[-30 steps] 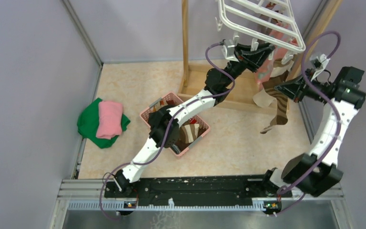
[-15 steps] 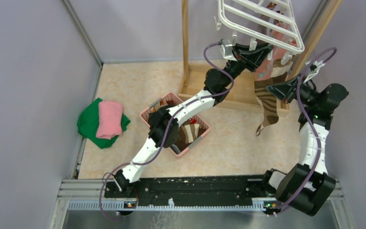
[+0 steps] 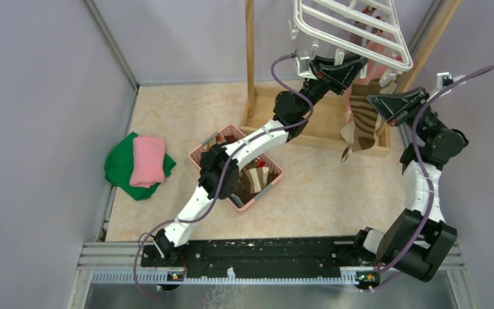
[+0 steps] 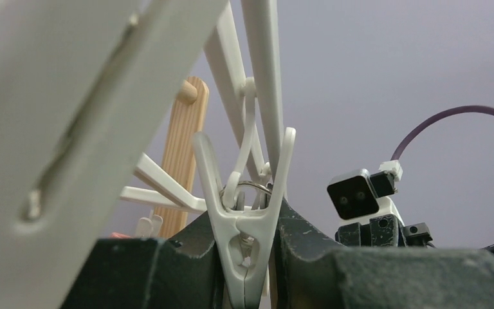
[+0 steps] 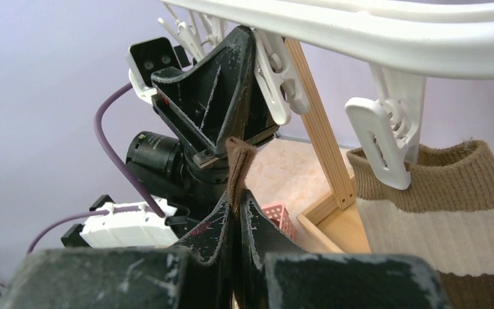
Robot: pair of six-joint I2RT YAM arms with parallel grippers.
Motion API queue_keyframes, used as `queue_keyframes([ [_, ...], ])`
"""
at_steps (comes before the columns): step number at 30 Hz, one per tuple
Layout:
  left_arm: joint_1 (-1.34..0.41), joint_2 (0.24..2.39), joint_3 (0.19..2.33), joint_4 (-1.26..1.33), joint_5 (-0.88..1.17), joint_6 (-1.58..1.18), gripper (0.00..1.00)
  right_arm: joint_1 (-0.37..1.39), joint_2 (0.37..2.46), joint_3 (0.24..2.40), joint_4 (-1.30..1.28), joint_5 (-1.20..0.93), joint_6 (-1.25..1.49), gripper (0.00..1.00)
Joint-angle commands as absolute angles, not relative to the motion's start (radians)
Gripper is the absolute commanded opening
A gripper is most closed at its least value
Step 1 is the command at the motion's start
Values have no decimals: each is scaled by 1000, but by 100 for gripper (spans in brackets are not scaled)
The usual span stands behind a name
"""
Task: Clip the socks to the hanger
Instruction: Clamp the sock onto the hanger.
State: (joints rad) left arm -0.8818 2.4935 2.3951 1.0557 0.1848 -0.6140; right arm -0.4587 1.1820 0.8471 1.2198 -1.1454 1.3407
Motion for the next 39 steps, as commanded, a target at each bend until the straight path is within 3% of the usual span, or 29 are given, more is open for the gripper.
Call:
queue_keyframes([
  [1, -874, 2412, 2394, 1111, 176, -639, 3, -447, 1155, 892, 1193, -1073, 1343, 0],
  [24, -874, 2423, 2403, 1116, 176, -668, 3, -411, 1163, 929, 984, -1000, 1248, 0],
  [39, -874, 2428, 2412, 1115, 177, -680, 3, -390, 1181, 948, 996, -951, 1294, 0],
])
